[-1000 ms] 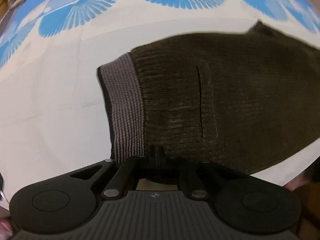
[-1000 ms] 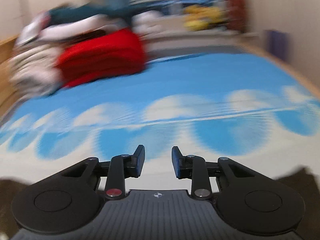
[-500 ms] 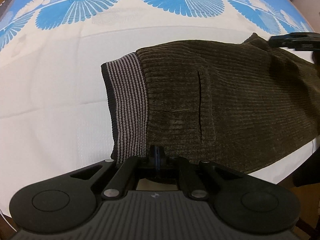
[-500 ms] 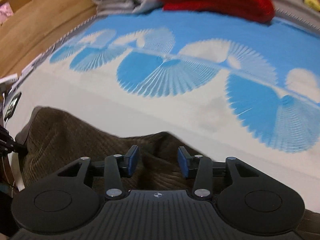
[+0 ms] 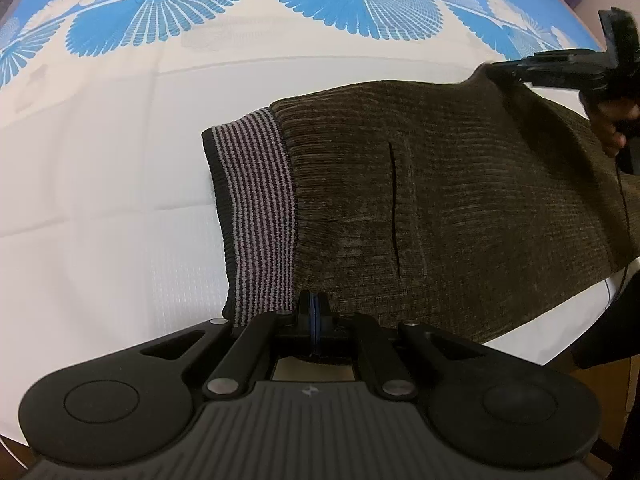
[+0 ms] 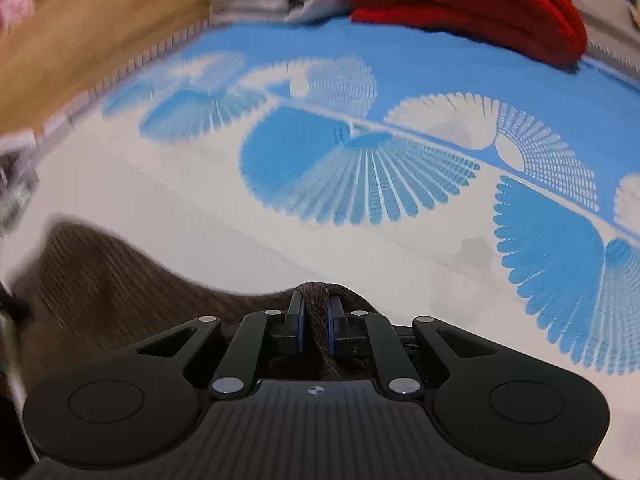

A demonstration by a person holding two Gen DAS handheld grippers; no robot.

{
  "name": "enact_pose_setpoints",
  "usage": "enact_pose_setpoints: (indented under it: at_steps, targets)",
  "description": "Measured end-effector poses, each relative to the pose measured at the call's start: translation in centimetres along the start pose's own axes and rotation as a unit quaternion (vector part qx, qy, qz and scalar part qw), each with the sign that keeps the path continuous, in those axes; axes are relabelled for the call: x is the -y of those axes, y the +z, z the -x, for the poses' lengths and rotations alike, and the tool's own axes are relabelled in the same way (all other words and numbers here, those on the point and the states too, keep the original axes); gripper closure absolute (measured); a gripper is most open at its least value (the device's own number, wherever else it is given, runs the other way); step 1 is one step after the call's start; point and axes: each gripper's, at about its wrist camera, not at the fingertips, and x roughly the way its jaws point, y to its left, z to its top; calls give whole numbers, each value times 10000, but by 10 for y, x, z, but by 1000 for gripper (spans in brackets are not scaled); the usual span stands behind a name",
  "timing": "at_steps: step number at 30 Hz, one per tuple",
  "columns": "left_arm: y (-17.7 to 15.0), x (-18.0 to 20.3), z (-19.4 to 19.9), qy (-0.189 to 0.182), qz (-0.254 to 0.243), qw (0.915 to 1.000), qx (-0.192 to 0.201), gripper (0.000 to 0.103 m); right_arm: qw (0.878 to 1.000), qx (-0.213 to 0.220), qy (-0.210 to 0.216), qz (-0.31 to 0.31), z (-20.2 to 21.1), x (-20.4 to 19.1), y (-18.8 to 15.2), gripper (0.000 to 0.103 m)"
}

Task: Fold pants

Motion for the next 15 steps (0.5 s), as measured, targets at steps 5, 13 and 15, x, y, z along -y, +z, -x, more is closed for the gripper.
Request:
enact_pose_setpoints:
  at_steps: [5,13,15]
  targets:
    - [4,7,-1,145,-76,9998,-58,101,9913,88,-1315,-41,1,10,-1,74]
    - [11,17,4,279,-107,9996,11,98,9907,473,-735,-1042,75,71,-23,74]
    - [13,21,6,304,-156,9994,54,95,9975,340,-160,-604,85,64,-37,74]
